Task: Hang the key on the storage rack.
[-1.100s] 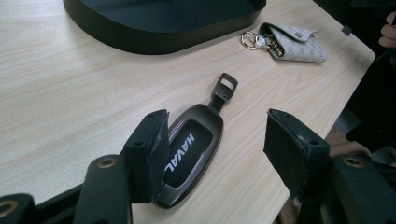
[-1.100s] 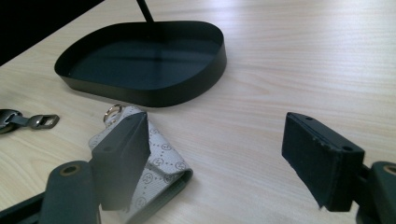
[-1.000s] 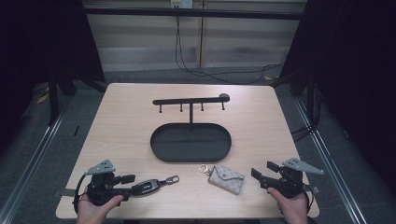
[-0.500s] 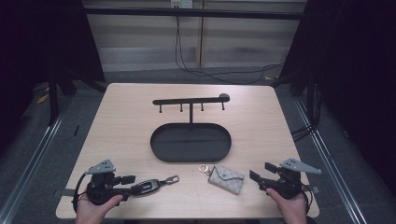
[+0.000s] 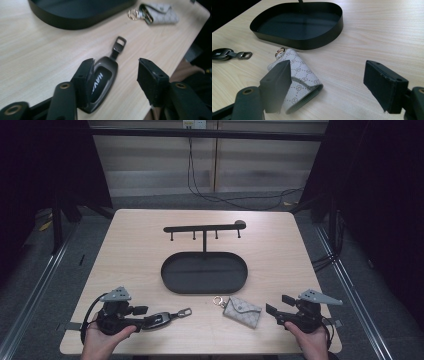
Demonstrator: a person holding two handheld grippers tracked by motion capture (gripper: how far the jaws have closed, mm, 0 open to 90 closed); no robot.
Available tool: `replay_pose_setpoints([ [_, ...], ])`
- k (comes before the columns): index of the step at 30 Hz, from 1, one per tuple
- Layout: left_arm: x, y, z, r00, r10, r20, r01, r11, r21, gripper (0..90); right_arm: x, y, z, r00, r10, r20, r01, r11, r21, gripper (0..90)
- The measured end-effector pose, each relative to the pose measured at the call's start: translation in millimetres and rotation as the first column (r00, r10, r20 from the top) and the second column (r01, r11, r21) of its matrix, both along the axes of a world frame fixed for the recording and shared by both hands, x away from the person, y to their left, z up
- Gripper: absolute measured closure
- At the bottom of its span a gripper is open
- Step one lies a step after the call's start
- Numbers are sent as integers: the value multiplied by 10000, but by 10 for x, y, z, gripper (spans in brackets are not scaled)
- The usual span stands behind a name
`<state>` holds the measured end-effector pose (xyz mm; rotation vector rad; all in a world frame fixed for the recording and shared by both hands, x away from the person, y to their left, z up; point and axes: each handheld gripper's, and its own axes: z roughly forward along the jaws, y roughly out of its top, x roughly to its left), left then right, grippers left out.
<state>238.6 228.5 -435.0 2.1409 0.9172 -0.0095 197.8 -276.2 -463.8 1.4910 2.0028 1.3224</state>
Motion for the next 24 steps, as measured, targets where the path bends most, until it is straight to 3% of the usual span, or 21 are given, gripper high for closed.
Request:
replay_pose_setpoints([
  [4,19,-120,63,9987,-514,-37,515,9974,513,497,-4,-5,1,10000,11,27,-11,10000,14,218],
  [5,67,-184,70,9980,-617,-145,627,9943,860,505,1,-2,-2,10000,29,0,-29,10000,11,217],
  [7,125,-237,55,9971,-714,-249,737,9913,1087,497,8,6,-7,10000,25,-86,-26,9999,-98,217],
  [14,227,-364,123,9929,-1077,-508,1143,9813,1548,496,6,3,-5,9999,78,-85,-79,10000,-44,217],
  [17,240,-422,181,9892,-1326,-624,1422,9712,1913,501,6,3,-6,9999,126,-58,-127,9999,-73,215],
  [18,243,-473,213,9872,-1449,-665,1563,9620,2240,506,6,4,-6,9999,140,-51,-140,9999,-82,214],
  [19,250,-497,230,9846,-1618,-660,1728,9577,2301,509,6,3,-6,9999,142,-54,-142,9999,-79,214],
  [21,254,-512,241,9842,-1654,-639,1759,9560,2349,507,8,3,-7,9999,148,-58,-149,9999,-64,209],
  [22,260,-551,277,9827,-1758,-578,1849,9474,2614,494,8,4,-8,9999,159,-58,-159,9999,-61,209],
  [23,260,-551,277,9827,-1758,-578,1849,9474,2614,484,8,4,-8,9999,159,-58,-159,9999,-61,209],
  [24,272,-582,307,9802,-1899,-554,1978,9413,2735,481,13,6,-11,9998,183,-91,-184,9998,-62,205],
])
